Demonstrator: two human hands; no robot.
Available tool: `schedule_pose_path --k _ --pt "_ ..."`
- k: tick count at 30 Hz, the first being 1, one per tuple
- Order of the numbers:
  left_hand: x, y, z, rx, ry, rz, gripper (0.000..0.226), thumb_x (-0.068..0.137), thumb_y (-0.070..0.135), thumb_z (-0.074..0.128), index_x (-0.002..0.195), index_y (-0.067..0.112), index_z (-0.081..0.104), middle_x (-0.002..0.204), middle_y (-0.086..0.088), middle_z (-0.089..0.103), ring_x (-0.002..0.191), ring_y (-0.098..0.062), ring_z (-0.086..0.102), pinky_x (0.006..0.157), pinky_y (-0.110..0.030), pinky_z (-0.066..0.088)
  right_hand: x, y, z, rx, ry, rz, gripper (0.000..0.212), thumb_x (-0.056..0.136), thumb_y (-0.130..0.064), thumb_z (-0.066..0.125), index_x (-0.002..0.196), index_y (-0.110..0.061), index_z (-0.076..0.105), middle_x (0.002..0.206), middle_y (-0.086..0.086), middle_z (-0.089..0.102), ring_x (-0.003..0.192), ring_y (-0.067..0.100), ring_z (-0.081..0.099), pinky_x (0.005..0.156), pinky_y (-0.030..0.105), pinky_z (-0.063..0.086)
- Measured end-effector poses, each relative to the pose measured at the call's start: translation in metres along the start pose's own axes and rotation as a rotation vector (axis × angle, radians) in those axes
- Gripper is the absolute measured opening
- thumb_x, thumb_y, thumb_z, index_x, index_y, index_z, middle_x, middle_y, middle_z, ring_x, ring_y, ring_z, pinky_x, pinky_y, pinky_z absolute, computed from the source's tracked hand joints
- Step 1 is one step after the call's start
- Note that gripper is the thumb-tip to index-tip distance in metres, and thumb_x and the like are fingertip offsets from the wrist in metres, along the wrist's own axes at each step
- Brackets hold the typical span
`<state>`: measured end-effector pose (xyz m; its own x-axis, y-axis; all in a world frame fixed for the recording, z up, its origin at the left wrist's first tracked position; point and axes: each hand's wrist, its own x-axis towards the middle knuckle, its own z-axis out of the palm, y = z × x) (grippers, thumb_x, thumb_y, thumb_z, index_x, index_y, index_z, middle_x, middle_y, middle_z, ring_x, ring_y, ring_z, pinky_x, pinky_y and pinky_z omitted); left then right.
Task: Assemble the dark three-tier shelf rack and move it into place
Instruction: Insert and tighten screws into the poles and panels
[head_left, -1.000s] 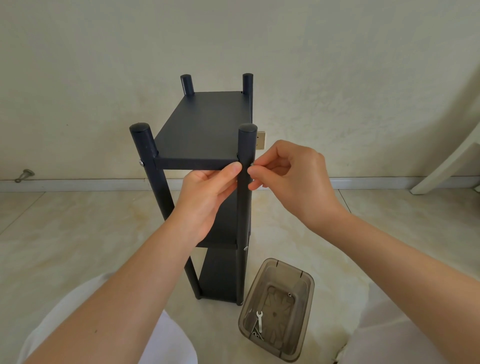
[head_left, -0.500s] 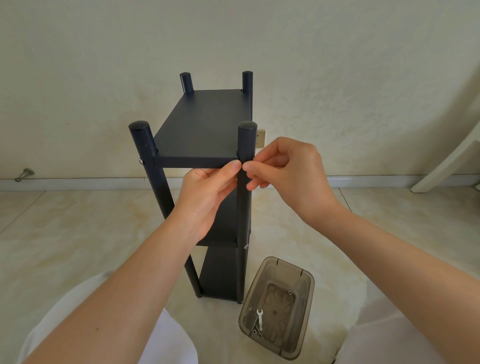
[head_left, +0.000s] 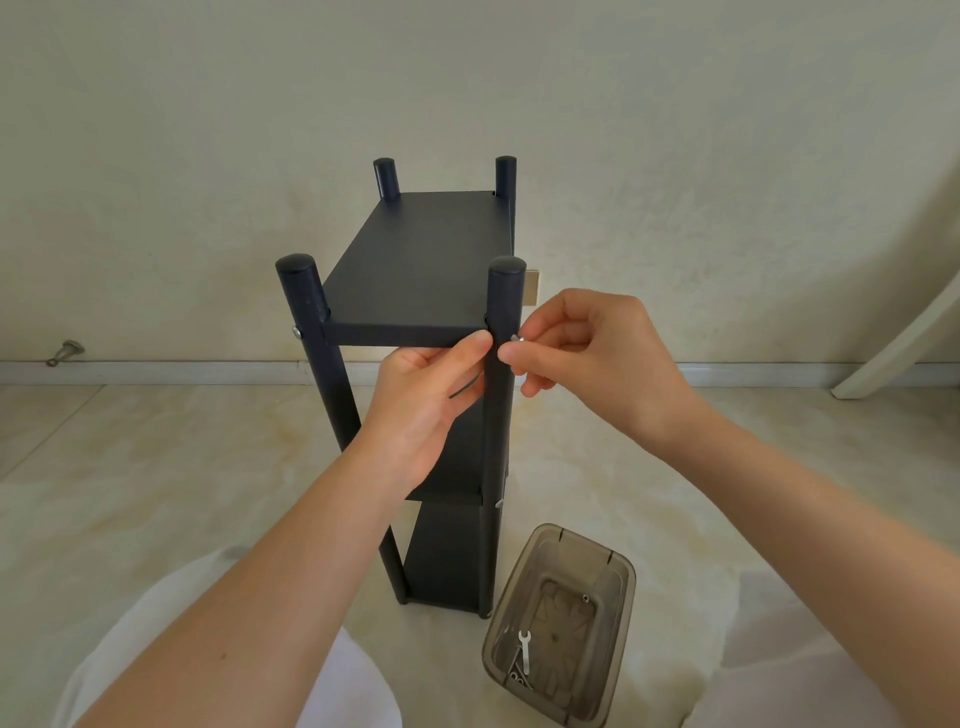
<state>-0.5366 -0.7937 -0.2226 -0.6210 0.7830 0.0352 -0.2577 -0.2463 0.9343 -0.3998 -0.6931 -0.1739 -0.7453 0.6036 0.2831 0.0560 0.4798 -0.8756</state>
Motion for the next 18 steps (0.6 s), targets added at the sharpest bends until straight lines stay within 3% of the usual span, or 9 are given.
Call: schedule_pose_path --k 2,4,10,18 --pt "0.0014 0.0015 -0.0027 0.023 -0.016 -0.011 0.025 0.091 0.020 0.066 0.114 0.010 0.068 0.113 -0.007 0.076 0.108 -0.021 0.072 0.092 -0.034 0.058 -0.0007 0.0004 -0.0053 0.074 -0.052 0.025 0.004 0.089 -0.009 0.070 0.087 -0.011 0.067 0.070 0.000 0.074 0.063 0.016 0.073 0.062 0.019 0.056" --pt "0.0022 0.0046 -0.0051 0.046 -0.070 -0.021 0.037 0.086 0.024 0.067 0.119 0.007 0.065 0.117 -0.008 0.074 0.111 -0.021 0.071 0.097 -0.036 0.056 -0.0017 0.0003 -0.0079 0.107 -0.067 0.029 0.010 0.093 -0.002 0.062 0.089 -0.010 0.068 0.074 0.002 0.075 0.065 0.018 0.073 0.064 0.022 0.058" --pt "0.0005 0.0036 -0.0035 0.091 -0.086 -0.016 0.045 0.084 0.028 0.065 0.122 0.005 0.063 0.122 -0.010 0.072 0.114 -0.022 0.069 0.101 -0.039 0.053 -0.0028 0.0003 -0.0065 0.112 -0.042 0.036 0.012 0.095 -0.002 0.059 0.089 -0.010 0.067 0.075 0.004 0.075 0.065 0.019 0.073 0.069 0.028 0.061" --pt "0.0004 0.0039 -0.0042 0.021 -0.096 -0.008 0.023 0.081 0.028 0.067 0.100 0.015 0.068 0.111 -0.008 0.075 0.110 -0.024 0.071 0.082 -0.030 0.061 -0.0006 0.0032 -0.0033 0.073 -0.028 0.048 0.008 0.095 -0.009 0.062 0.088 -0.012 0.065 0.072 0.000 0.074 0.068 0.016 0.072 0.072 0.027 0.060"
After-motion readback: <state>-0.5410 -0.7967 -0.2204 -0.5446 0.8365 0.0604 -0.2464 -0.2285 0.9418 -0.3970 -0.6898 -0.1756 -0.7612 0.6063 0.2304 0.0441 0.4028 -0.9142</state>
